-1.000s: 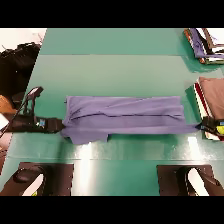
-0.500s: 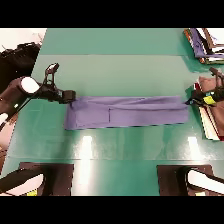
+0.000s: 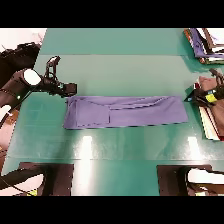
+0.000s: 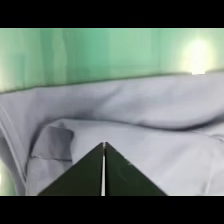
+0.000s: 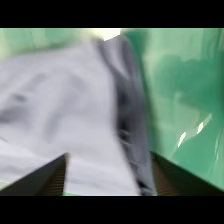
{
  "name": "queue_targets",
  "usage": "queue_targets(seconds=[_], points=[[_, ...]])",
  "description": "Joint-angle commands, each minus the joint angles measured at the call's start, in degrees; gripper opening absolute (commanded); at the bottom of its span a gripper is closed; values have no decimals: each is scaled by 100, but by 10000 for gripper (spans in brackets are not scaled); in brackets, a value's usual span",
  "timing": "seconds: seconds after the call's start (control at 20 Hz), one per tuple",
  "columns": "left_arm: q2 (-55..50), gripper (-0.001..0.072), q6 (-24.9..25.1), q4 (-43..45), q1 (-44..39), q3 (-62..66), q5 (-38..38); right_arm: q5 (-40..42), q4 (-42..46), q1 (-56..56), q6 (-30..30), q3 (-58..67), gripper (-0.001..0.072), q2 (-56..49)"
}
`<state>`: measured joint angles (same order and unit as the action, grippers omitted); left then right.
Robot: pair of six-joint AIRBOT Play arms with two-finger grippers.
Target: Fold the shirts.
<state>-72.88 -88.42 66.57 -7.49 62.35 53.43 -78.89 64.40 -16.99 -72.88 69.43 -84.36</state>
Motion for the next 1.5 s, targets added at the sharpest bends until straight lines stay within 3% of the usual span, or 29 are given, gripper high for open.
queue_targets(seconds=[0.0,0.25,0.4,0.55,0.6,0.8,0.95,1.1,1.45], points=[[-17,26,-2,-326,-4,57,177,7,-398,-588,621,-487,623,-94],[-22,25,57,-984,-4,55,-57,-42,-1204,-555,901,-721,620,-754],[-22,25,52,-1154,-24,57,-44,76,-1554,-173,997,-710,546,-997],[-22,24,37,-1150,-431,57,-417,210,-1530,162,1058,-549,84,-1012],[-22,24,37,-1150,-654,57,-608,160,-1530,208,1150,-439,18,-979],[-400,24,28,-1187,-1530,179,-1182,-140,-1781,225,1141,-61,17,-385],[-1145,24,33,-1298,-2070,654,-1093,-326,-2463,295,914,216,16,339],[-1969,24,35,-1453,-2570,1279,-1075,-278,-2579,743,619,621,16,960],[-3130,24,24,-1506,-3051,2417,-938,-216,-2579,2343,181,1843,17,955]])
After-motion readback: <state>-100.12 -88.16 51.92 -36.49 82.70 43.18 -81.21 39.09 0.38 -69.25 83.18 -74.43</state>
